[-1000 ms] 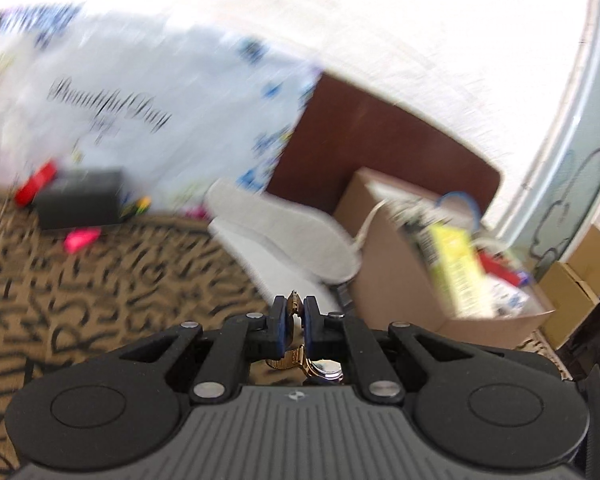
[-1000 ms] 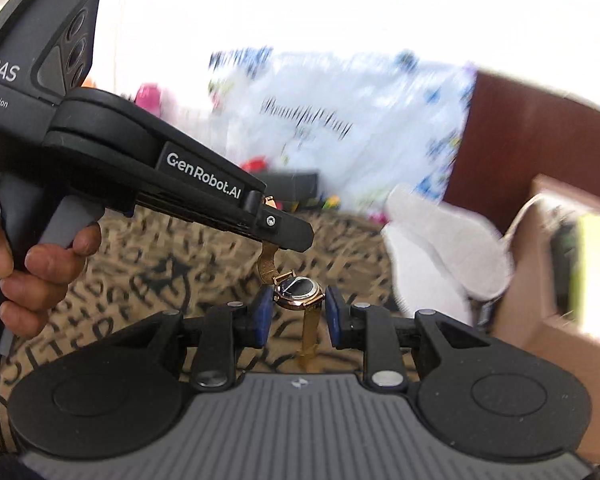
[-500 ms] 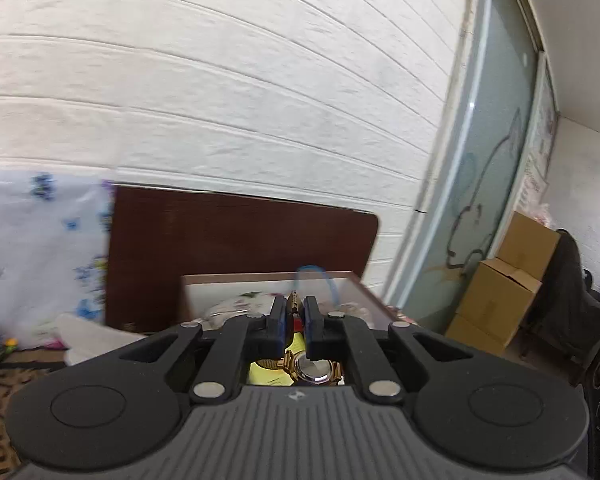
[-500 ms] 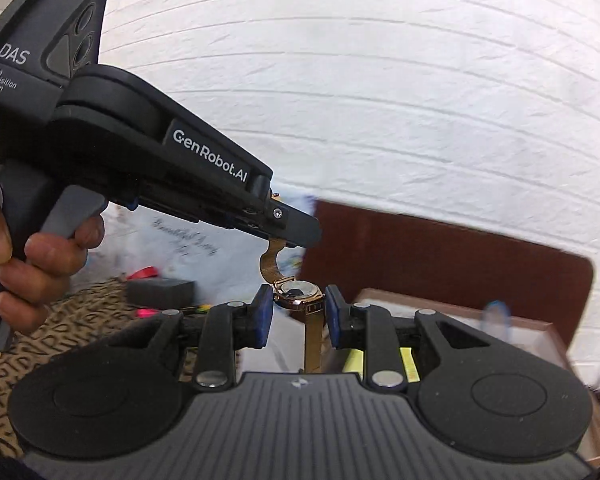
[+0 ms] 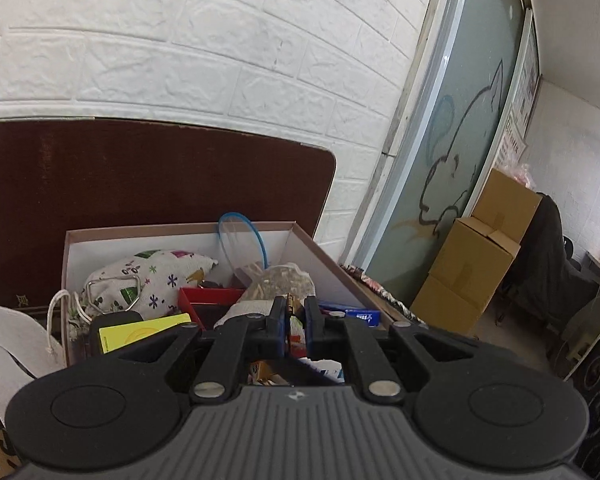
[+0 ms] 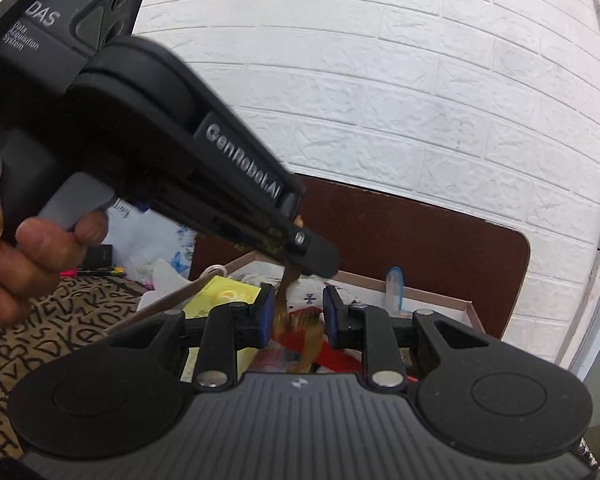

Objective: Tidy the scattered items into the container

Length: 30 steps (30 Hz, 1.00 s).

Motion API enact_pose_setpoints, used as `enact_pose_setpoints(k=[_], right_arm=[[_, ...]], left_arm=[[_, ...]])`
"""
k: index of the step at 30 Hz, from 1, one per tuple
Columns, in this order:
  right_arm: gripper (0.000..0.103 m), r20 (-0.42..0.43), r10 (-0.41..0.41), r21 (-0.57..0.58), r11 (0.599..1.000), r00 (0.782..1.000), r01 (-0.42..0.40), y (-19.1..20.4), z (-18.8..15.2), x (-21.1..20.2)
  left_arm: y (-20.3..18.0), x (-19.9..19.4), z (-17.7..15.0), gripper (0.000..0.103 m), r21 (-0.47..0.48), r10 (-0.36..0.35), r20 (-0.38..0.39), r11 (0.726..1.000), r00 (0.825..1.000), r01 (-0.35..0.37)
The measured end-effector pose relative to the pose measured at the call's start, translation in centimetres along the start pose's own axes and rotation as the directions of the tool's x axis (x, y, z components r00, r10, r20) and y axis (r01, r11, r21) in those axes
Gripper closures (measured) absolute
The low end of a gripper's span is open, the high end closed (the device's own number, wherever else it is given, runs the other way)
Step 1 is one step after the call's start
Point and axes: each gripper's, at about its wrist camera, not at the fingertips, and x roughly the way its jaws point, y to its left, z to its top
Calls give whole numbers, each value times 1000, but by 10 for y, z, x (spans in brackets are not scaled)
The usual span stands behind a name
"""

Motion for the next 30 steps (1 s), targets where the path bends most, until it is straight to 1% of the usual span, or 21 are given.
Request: enact_pose_setpoints(k=[3, 4, 5, 6, 7, 8, 9, 10, 11, 12, 13, 14, 16, 18, 22, 26, 30], right_arm=[[78, 1, -14, 38, 999, 1000, 14, -8, -5, 3], [78, -18, -16, 38, 999, 1000, 16, -9, -8, 6], [76, -45, -21, 32, 999, 999, 22, -9, -11, 8], [71, -62, -30, 27, 999, 998, 31, -8, -15, 11], [65, -71, -45, 25, 999, 996, 47, -7, -20, 9], [50, -78, -50, 31, 998, 996, 52, -6, -23, 8], [39, -85, -57, 40, 997, 995, 61, -5, -25, 7], [31, -94, -74, 45, 996, 993, 78, -3, -26, 6], [16, -108, -96, 47, 994, 989, 102, -1, -27, 6], [9, -123, -125, 51, 990, 984, 132, 1, -27, 6], [9, -136, -147, 58, 986, 980, 156, 6, -25, 8], [9, -152, -157, 65, 983, 976, 169, 4, -25, 1], [9, -185, -153, 83, 982, 971, 171, 6, -24, 0], [1, -201, -152, 89, 981, 968, 173, 11, -29, -5], [2, -230, -177, 71, 978, 957, 198, 19, -29, -10], [2, -259, -204, 83, 969, 944, 232, 20, -26, -18], [2, -276, -230, 88, 961, 933, 263, 23, -23, -27]], left_arm=[[5, 4, -5, 94, 4, 2, -22, 1000, 1000, -2], [7, 5, -8, 92, 4, 4, -29, 1000, 1000, -4], [8, 6, -10, 78, 7, 10, -38, 1000, 999, -10], [9, 7, -12, 66, 11, 17, -46, 1000, 999, -17], [9, 6, -14, 39, 14, 27, -47, 1000, 999, -26], [9, 5, -15, 19, 19, 40, -41, 999, 998, -39], [8, 2, -17, 14, 27, 53, -25, 998, 998, -52], [7, -2, -19, 10, 38, 63, -8, 997, 998, -63], [6, -5, -20, 6, 48, 70, 1, 996, 998, -70], [5, -8, -21, 4, 58, 76, 4, 995, 997, -76], [4, -10, -22, 0, 62, 83, 5, 995, 997, -83], [4, -12, -24, 0, 59, 92, 5, 994, 996, -92], [4, -14, -26, 0, 38, 114, -9, 993, 993, -113], [5, -15, -28, 0, 11, 137, -29, 991, 990, -137], [6, -18, -31, 0, -8, 178, -46, 984, 983, -178], [2, -28, -36, 0, 12, 199, -23, 980, 980, -199], [-1, -39, -40, 0, 13, 215, -19, 977, 976, -215]])
